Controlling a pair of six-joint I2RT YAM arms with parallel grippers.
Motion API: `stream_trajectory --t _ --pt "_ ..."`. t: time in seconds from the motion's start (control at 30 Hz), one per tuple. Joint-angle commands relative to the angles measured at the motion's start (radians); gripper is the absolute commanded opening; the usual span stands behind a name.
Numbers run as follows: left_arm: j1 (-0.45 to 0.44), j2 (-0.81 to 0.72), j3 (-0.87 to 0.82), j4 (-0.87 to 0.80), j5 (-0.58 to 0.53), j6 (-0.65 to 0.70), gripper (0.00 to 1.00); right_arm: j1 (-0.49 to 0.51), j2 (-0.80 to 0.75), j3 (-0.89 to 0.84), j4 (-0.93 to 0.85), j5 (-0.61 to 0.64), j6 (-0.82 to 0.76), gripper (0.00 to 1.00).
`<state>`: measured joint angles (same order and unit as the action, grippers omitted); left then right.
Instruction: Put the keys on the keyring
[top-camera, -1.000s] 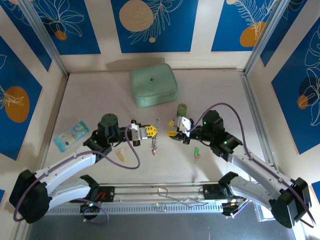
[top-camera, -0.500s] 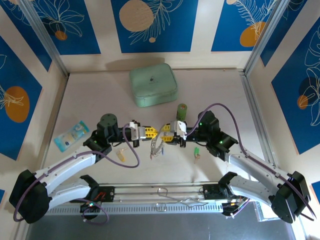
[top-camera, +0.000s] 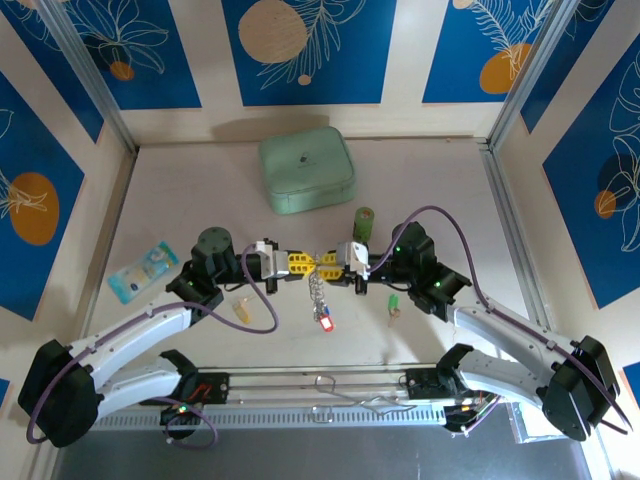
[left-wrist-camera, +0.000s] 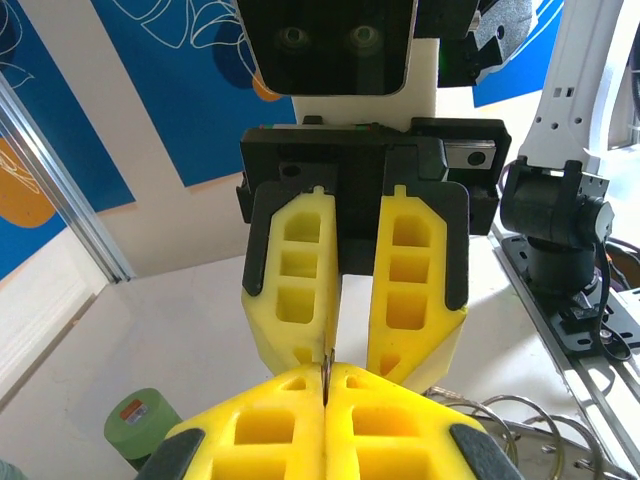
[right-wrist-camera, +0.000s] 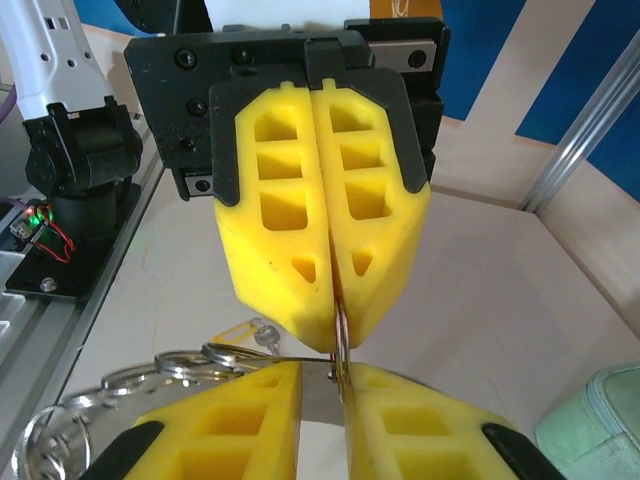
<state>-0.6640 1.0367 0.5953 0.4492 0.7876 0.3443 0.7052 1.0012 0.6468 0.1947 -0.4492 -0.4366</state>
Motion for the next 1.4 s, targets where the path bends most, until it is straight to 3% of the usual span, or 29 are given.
stream_trajectory --t 0.0,0.07,0.23,0.27,0.33,0.4,0.47,0.6,0.8,1.1,1.37 --pt "0.001 -0.02 -0.005 0.043 0.04 -0.02 0.0 0.01 0.01 0.016 0.024 -0.011 0.019 0.2" --pt "0.002 -0.016 -0.002 0.036 0.044 -0.021 0.0 0.013 0.013 0.015 0.031 -0.013 0.025 0.18" --pt "0.001 -0.021 -0.001 0.026 0.027 -0.018 0.0 0.017 0.021 0.037 -0.011 -0.02 0.012 0.0" --pt "0.001 -0.026 0.001 0.013 0.011 -0.015 0.03 0.017 0.02 0.044 -0.028 -0.016 0.005 0.0" --pt "0.002 -0.048 0.004 -0.044 -0.024 0.02 0.25 0.017 0.015 0.06 -0.084 0.004 -0.021 0.0" --pt "0.002 -0.073 0.015 -0.129 -0.064 0.059 0.37 0.017 0.007 0.087 -0.167 0.029 -0.068 0.0" --pt "0.001 -0.088 0.04 -0.25 -0.098 0.109 0.39 0.013 0.002 0.12 -0.274 0.054 -0.134 0.0" --pt "0.002 -0.069 0.099 -0.415 -0.125 0.144 0.36 0.007 0.017 0.214 -0.486 0.11 -0.223 0.0" --pt "0.0 -0.033 0.109 -0.374 -0.08 0.093 0.33 0.037 0.069 0.329 -0.675 0.182 -0.269 0.0" --pt "-0.002 0.02 0.145 -0.383 -0.018 0.065 0.23 0.087 0.169 0.462 -0.78 0.258 -0.297 0.0" --pt "-0.008 0.032 0.167 -0.429 -0.028 0.109 0.14 0.122 0.235 0.553 -0.848 0.3 -0.317 0.0"
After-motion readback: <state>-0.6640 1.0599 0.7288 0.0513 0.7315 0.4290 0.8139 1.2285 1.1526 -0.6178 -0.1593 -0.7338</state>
